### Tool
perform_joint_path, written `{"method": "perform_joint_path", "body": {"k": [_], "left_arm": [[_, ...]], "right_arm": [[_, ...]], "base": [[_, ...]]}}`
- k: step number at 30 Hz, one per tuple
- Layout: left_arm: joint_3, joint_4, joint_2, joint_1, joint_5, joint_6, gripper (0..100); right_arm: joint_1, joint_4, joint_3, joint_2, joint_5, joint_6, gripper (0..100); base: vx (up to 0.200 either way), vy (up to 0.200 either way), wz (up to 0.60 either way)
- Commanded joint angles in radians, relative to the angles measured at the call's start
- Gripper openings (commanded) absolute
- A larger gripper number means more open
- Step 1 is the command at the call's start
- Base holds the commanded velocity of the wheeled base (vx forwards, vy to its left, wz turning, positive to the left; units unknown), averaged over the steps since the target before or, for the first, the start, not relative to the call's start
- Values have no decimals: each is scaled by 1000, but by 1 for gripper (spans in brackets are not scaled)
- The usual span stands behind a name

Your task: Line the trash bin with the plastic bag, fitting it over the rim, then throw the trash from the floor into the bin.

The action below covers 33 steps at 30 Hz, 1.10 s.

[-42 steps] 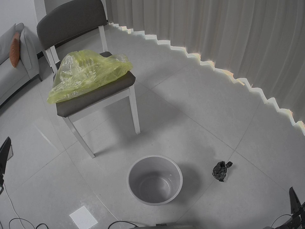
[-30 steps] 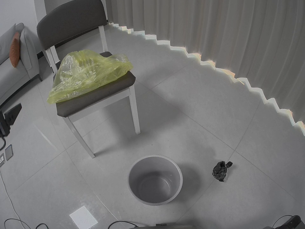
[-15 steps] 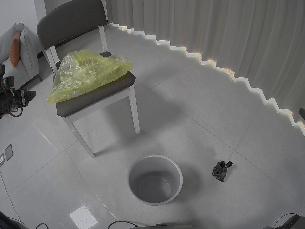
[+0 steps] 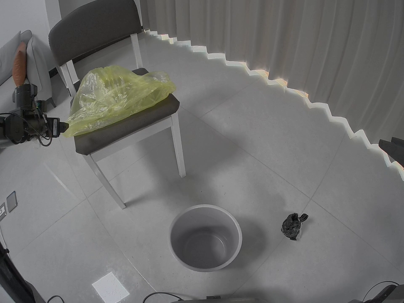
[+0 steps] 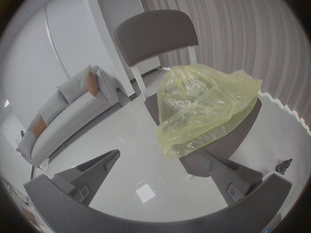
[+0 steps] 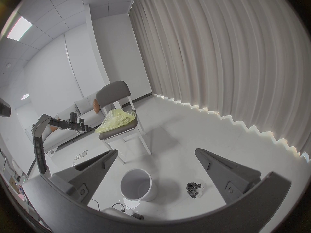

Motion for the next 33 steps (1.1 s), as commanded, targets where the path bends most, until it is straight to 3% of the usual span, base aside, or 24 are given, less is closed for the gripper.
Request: {"method": "perform_joint_path", "body": {"k": [1,15,33], "left_arm": [[-104,33,121,-35,-1,2,100],[-239,33,265,-15,-3,1,100],[-391,6,363,-13,-44,-77,100]], "right_arm": [[1,0,1,27,1,0,100],[-1,-9,14,36,-2,0,100],[-2,-12,55,19,1,-2,100]], "base": [[0,0,0],[0,0,0],[0,0,0]]}}
